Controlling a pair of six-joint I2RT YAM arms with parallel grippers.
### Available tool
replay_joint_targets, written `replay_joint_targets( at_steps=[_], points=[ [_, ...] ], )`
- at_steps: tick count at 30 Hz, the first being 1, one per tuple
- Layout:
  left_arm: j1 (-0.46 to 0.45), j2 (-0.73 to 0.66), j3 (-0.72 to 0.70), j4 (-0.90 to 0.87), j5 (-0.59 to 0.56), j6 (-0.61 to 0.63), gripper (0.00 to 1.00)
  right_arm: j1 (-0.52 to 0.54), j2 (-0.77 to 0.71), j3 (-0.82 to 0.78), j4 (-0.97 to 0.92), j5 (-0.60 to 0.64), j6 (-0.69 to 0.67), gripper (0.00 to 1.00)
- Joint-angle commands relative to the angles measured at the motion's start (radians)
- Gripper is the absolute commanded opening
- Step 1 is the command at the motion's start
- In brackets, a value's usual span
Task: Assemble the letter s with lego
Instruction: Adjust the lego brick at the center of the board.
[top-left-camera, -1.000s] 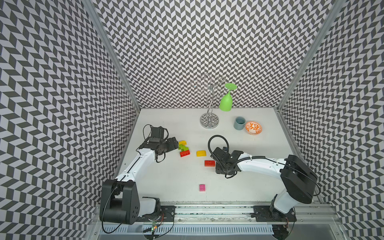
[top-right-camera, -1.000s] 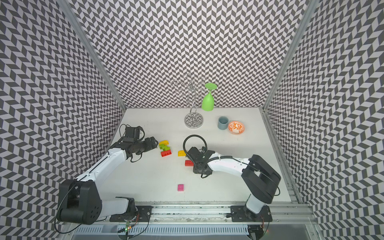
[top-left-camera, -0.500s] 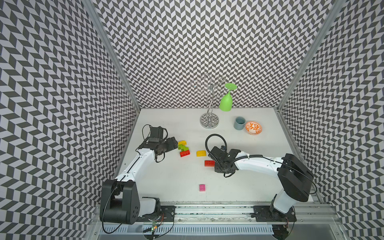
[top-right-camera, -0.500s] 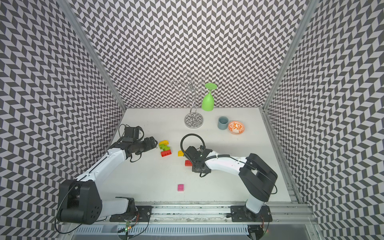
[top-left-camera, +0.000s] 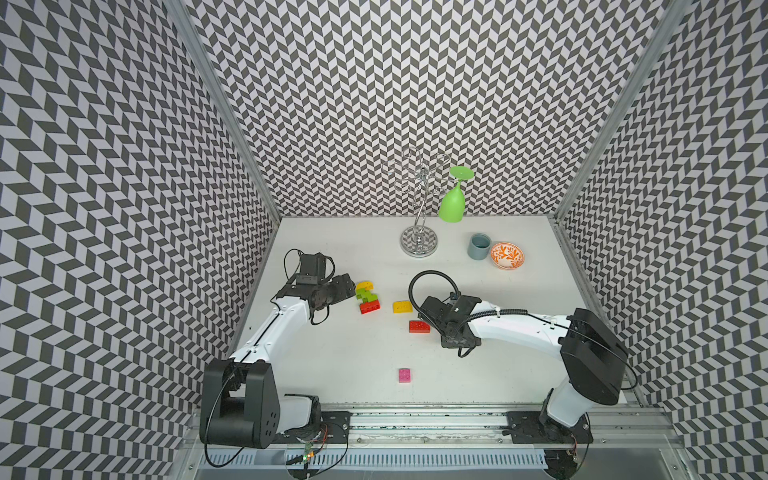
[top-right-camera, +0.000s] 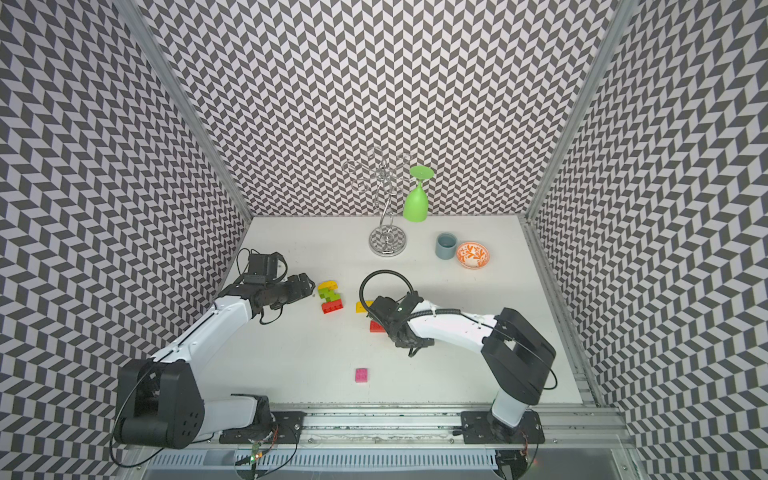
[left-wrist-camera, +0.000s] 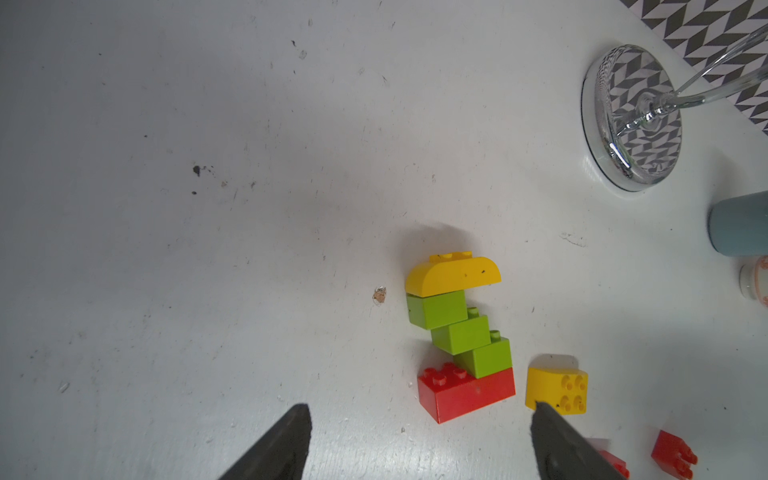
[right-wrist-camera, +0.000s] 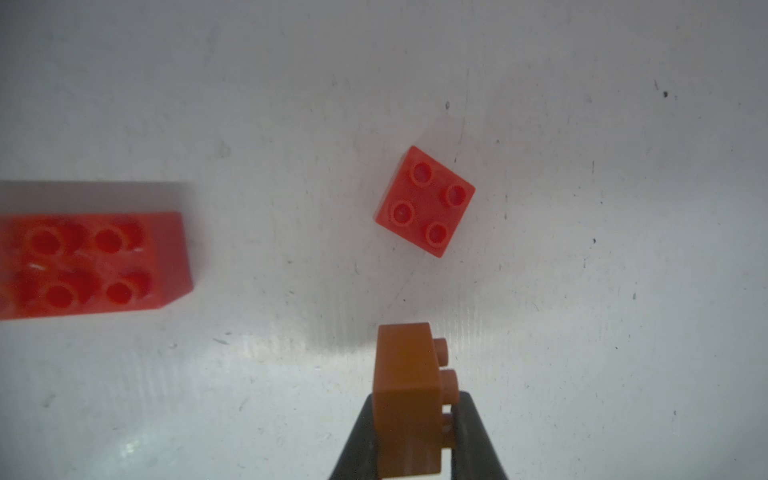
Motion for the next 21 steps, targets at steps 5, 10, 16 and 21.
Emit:
replay_joint_targets(
  at_steps=[5, 10, 16, 21],
  points=[
    [0.009, -0.020, -0.008, 0.015, 0.006, 0.010, 0.85, 0.067, 0.149, 0.016, -0.053, 0.072, 0.033, 0.09],
    [0.009, -0.025, -0.009, 0.013, 0.003, 0.011, 0.85, 0.132, 0.234, 0.074, -0.112, 0.106, 0.065, 0.14],
    [0.015, -0.028, -0.008, 0.012, 0.003, 0.011, 0.85, 0.208, 0.322, 0.142, -0.175, 0.122, 0.111, 0.27],
    [0.015, -0.032, -0.008, 0.012, 0.003, 0.011, 0.85, 0.255, 0.394, 0.220, -0.232, 0.137, 0.130, 0.49]
  ],
)
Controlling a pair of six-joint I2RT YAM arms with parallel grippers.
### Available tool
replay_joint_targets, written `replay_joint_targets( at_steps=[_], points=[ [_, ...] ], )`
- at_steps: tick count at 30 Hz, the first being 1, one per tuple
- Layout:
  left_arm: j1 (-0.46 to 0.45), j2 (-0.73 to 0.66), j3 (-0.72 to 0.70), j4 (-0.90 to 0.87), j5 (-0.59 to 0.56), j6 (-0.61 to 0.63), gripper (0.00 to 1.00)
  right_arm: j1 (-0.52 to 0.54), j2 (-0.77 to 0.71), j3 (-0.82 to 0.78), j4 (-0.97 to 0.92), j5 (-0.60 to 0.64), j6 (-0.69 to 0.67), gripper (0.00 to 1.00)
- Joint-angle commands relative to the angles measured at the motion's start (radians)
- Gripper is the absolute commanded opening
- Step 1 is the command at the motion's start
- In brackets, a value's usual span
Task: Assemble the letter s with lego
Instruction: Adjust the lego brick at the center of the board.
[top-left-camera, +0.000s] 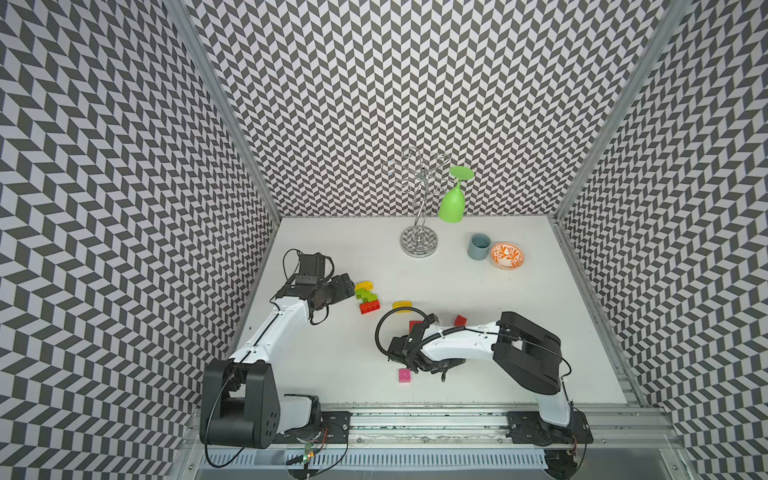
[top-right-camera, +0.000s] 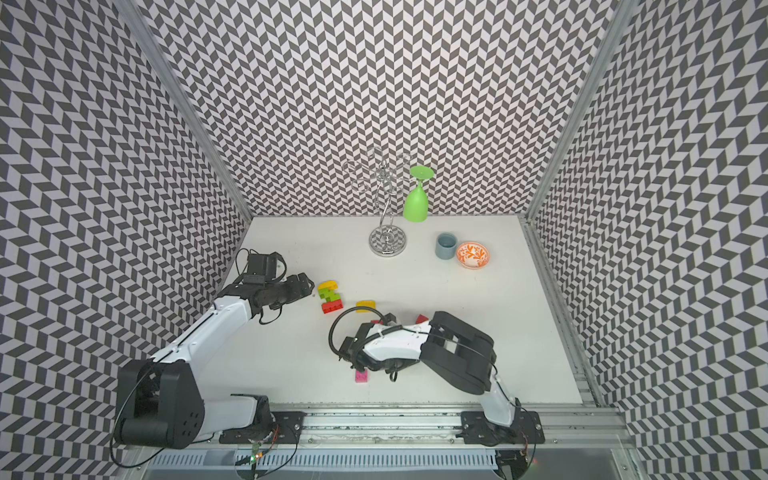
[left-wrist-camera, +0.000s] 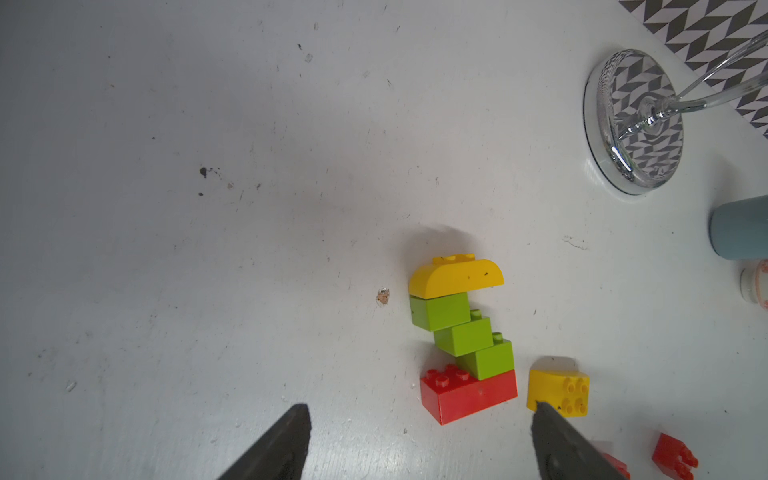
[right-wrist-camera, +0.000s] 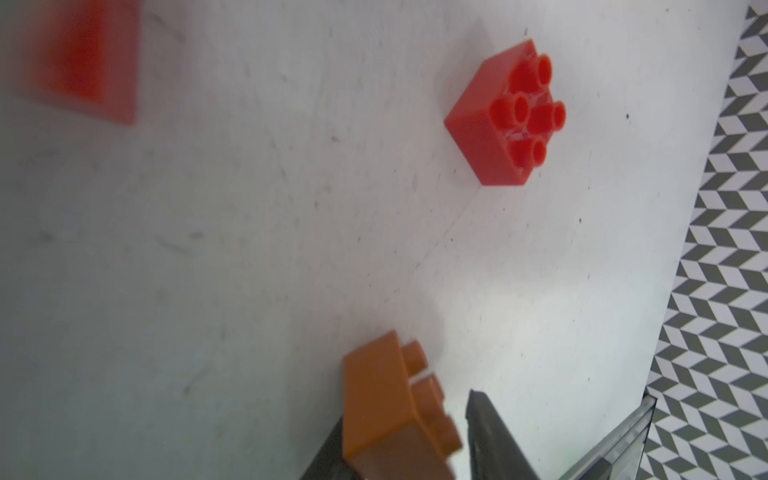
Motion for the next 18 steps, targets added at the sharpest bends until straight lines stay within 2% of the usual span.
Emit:
replay_joint_targets(
  at_steps=[1, 5, 11, 14, 18],
  points=[
    [0.010, -0.030, -0.007, 0.012, 0.003, 0.011, 0.85, 0.023, 0.058, 0.041, 0.009, -0.029, 0.043, 0.52],
    [0.012, -0.033, -0.009, 0.012, 0.004, 0.011, 0.85, 0.029, 0.060, 0.072, -0.005, -0.024, 0.047, 0.58],
    [0.015, -0.035, -0.009, 0.012, 0.002, 0.011, 0.85, 0.028, -0.005, 0.086, 0.003, -0.032, 0.042, 0.61],
    [0.015, -0.035, -0.010, 0.014, 0.003, 0.011, 0.85, 0.023, -0.076, 0.085, 0.018, -0.038, 0.048, 0.64],
    [0.016, -0.032, -0.011, 0.017, 0.008, 0.011, 0.85, -0.015, -0.239, 0.023, 0.107, -0.092, 0.045, 0.68]
  ],
)
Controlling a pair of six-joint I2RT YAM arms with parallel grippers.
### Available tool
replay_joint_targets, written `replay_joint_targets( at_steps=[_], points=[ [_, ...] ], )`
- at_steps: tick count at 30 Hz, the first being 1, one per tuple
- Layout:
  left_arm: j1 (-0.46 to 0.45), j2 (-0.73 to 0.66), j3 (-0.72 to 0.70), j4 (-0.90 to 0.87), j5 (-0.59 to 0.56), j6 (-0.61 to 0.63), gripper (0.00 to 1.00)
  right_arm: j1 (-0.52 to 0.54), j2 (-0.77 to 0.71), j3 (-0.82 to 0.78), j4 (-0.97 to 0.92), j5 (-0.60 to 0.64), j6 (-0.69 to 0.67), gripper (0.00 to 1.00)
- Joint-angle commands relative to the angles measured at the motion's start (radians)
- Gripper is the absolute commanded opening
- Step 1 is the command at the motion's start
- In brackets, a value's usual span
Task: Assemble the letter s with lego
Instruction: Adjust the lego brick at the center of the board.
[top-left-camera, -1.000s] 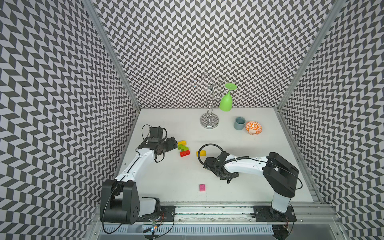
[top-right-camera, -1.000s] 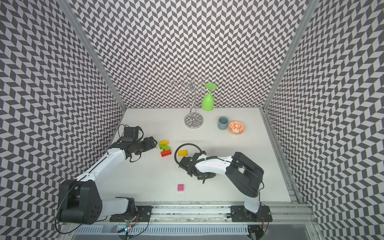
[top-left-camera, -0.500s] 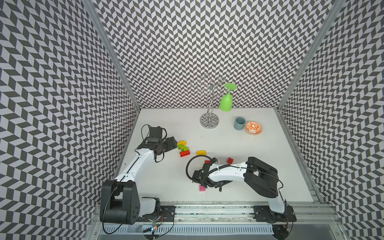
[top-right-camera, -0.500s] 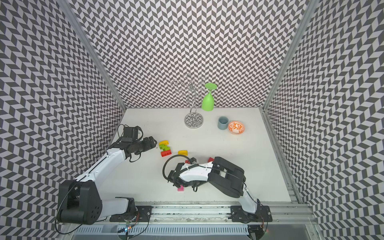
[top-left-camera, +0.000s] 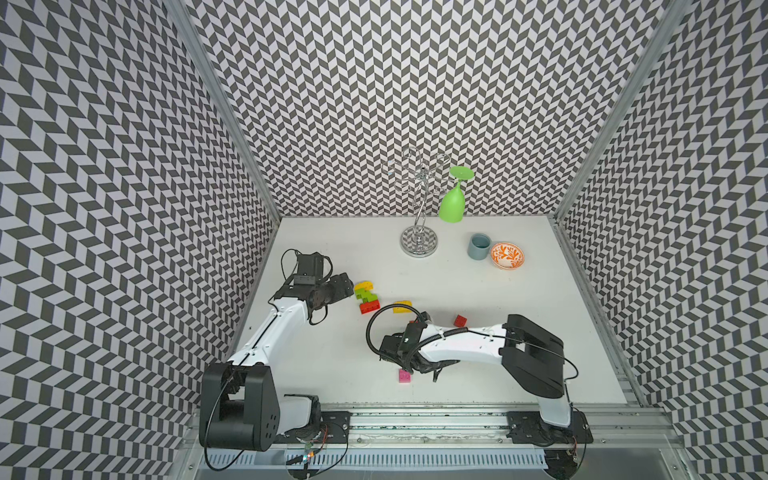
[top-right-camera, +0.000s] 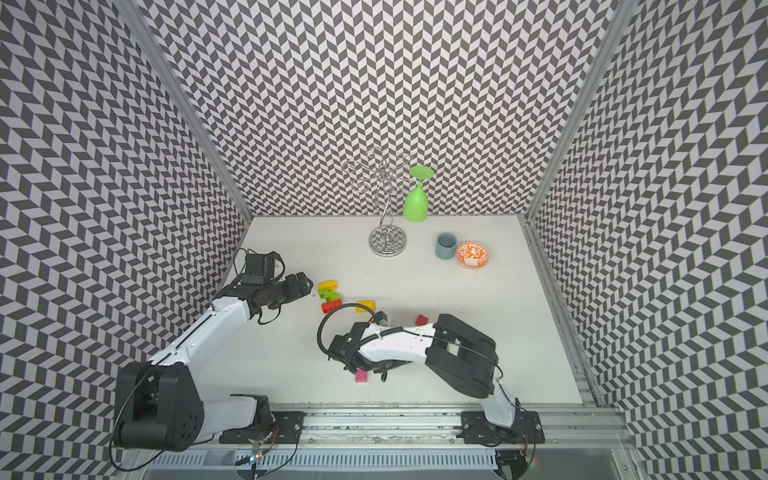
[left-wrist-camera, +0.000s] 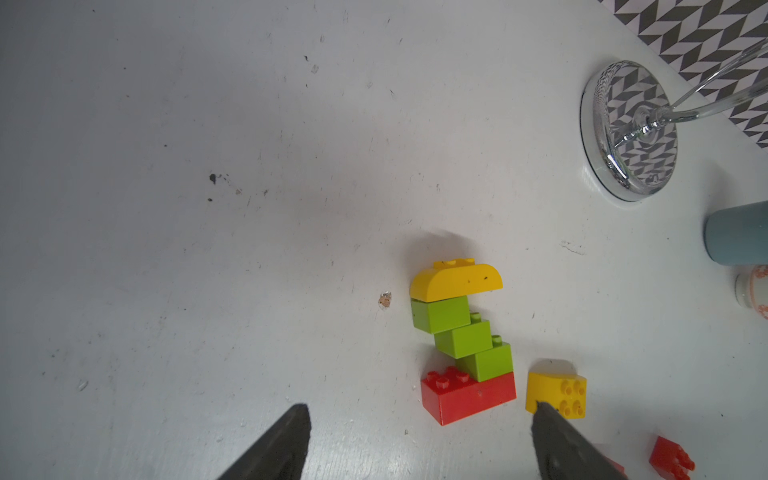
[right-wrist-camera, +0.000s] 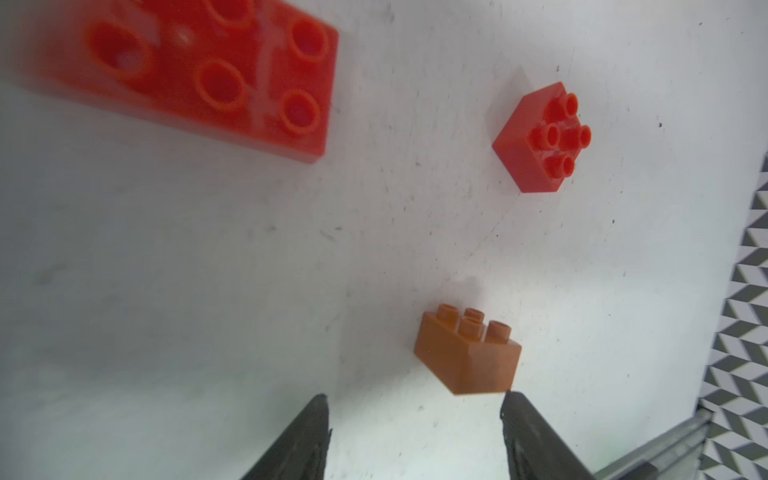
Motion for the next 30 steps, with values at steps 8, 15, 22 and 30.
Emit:
replay_joint_targets(
  at_steps=[8, 15, 22, 30],
  points=[
    [0.006, -0.013, -0.010, 0.016, 0.003, 0.011, 0.85, -0.275, -0.364, -0.191, 0.250, -0.255, -0.113, 0.72],
    [0.006, -0.010, -0.009, 0.015, 0.001, 0.011, 0.85, -0.372, -0.291, -0.217, 0.291, -0.379, -0.240, 0.76],
    [0.007, -0.011, -0.011, 0.014, 0.003, 0.011, 0.85, -0.390, -0.171, -0.188, 0.277, -0.451, -0.315, 0.75],
    [0.009, -0.013, -0.008, 0.013, 0.003, 0.011, 0.85, -0.422, -0.100, -0.141, 0.239, -0.483, -0.376, 0.61]
  ],
)
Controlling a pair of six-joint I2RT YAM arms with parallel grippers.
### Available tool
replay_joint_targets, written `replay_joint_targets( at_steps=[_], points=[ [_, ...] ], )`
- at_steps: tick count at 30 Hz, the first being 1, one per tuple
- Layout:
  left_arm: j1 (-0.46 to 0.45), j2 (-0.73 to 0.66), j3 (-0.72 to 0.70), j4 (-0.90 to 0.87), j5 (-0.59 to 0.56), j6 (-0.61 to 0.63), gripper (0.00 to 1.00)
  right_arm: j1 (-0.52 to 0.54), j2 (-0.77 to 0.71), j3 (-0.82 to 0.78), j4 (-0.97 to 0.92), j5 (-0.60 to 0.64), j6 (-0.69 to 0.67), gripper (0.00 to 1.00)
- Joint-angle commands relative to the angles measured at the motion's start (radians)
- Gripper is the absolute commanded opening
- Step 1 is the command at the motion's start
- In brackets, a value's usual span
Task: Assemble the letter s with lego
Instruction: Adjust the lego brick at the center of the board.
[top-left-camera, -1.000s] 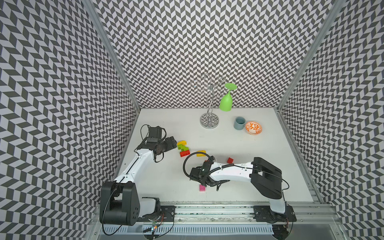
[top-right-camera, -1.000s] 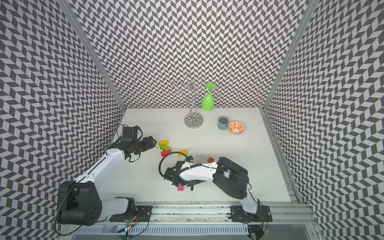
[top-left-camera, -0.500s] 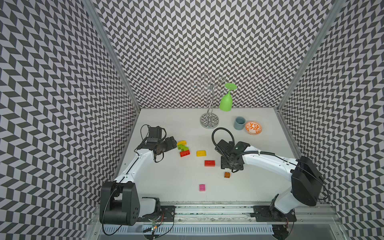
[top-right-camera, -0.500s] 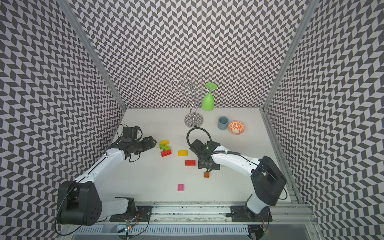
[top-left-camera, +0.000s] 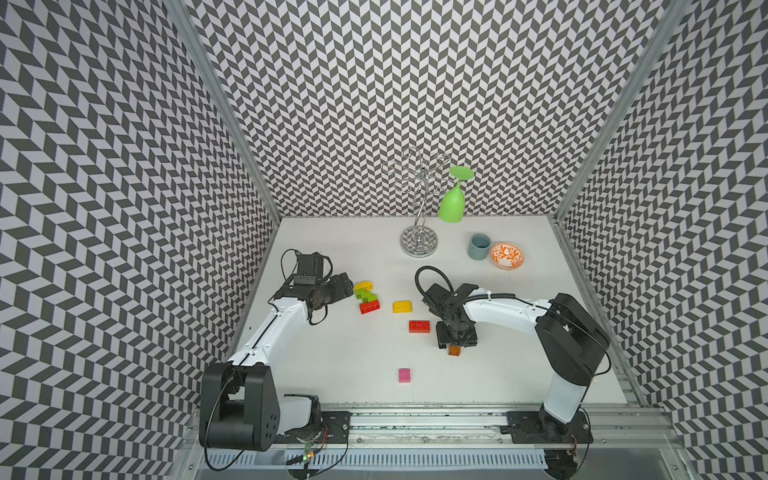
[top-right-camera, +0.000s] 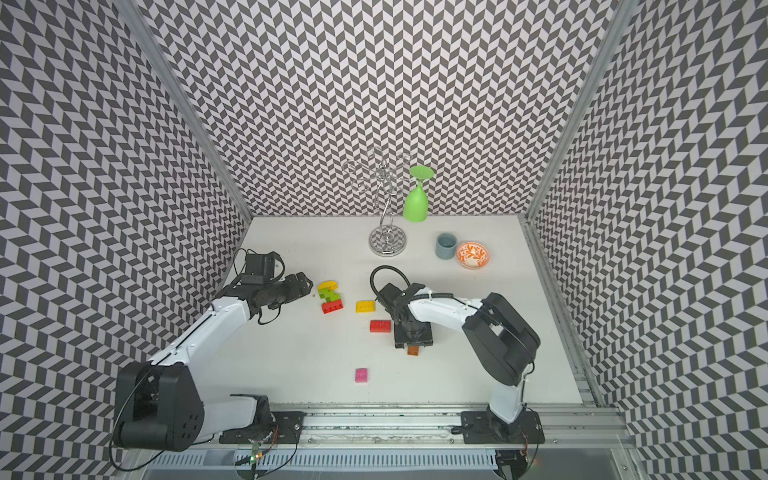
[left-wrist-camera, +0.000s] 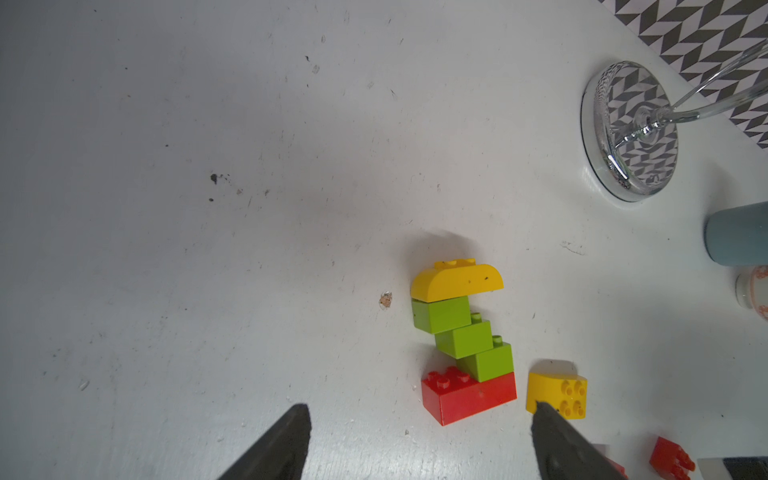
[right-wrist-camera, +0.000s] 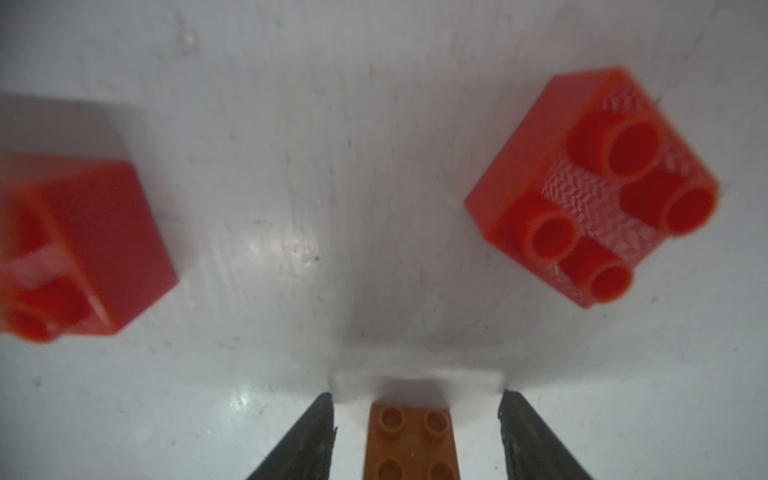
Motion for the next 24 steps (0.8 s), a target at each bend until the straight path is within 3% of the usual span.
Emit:
replay_joint_targets(
  at_steps=[1, 4, 7, 14, 24],
  points=[
    [0.008, -0.013, -0.008, 0.013, 0.003, 0.011, 0.85, -0.006, 0.018, 0.055, -0.025, -0.016, -0.038, 0.59],
    [0.010, -0.014, -0.009, 0.013, 0.003, 0.012, 0.85, -0.006, 0.028, 0.064, -0.036, -0.020, -0.049, 0.49],
    [0.012, -0.015, -0.009, 0.013, 0.003, 0.012, 0.85, -0.006, 0.028, 0.057, -0.038, -0.030, -0.053, 0.45],
    [0.014, -0.014, -0.008, 0.012, 0.002, 0.012, 0.85, -0.006, 0.011, 0.051, -0.067, -0.028, -0.056, 0.50],
    [0.013, -0.015, -0.008, 0.010, -0.002, 0.011, 0.85, 0.009, -0.013, 0.037, -0.090, -0.035, -0.043, 0.46]
  ],
)
